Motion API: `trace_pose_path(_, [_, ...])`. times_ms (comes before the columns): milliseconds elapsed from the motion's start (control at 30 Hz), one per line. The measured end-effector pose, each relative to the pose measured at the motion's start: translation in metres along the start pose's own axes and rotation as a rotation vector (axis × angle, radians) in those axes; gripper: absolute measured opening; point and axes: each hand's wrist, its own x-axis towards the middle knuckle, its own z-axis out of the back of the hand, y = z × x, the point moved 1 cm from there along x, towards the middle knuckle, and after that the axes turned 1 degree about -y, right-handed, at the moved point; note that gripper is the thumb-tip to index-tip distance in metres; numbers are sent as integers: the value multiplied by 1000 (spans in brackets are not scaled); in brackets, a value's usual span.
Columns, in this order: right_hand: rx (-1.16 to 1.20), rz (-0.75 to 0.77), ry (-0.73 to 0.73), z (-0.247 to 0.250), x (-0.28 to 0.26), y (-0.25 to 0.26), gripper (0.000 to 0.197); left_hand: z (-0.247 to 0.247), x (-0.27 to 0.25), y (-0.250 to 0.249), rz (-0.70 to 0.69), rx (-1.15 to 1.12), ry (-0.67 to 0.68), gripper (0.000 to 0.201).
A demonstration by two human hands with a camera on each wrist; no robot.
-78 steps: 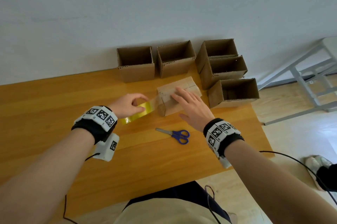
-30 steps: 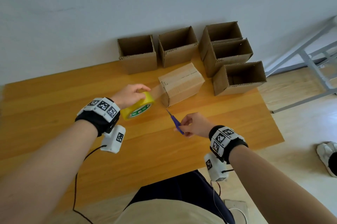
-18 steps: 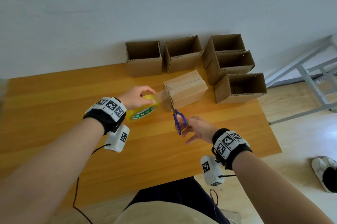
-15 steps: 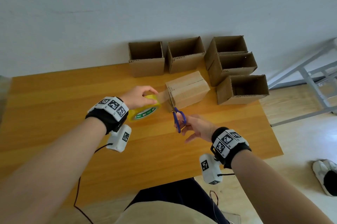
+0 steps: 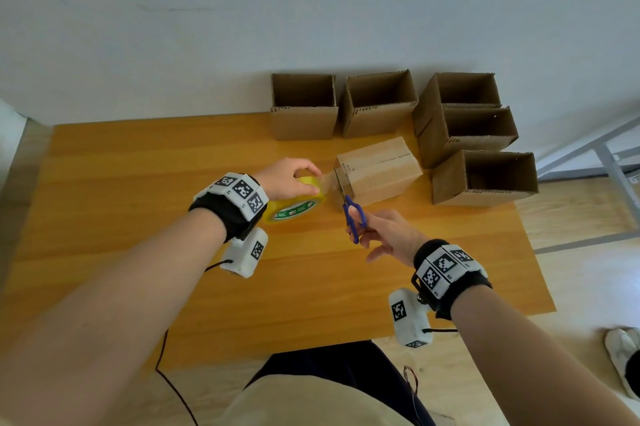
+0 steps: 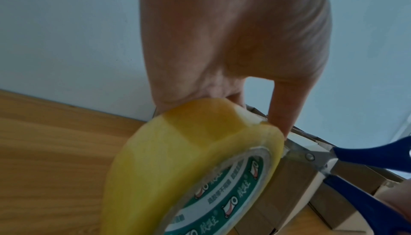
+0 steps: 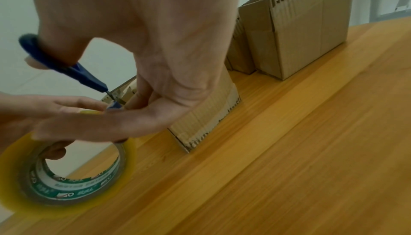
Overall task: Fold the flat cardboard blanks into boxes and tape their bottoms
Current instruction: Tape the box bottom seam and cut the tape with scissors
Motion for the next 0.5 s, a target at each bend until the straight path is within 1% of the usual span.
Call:
trace_pose_path(133, [15,14,-11,1,0,-1,57,0,2,0,7,10,15,40])
trace_pose_path(267, [4,17,-24,2,1,-2,47,2,5,-2,17,33,36,43])
trace_pose_path(500, [-25,33,-47,4,0,0,36,5,12,-6,26,57,64,40])
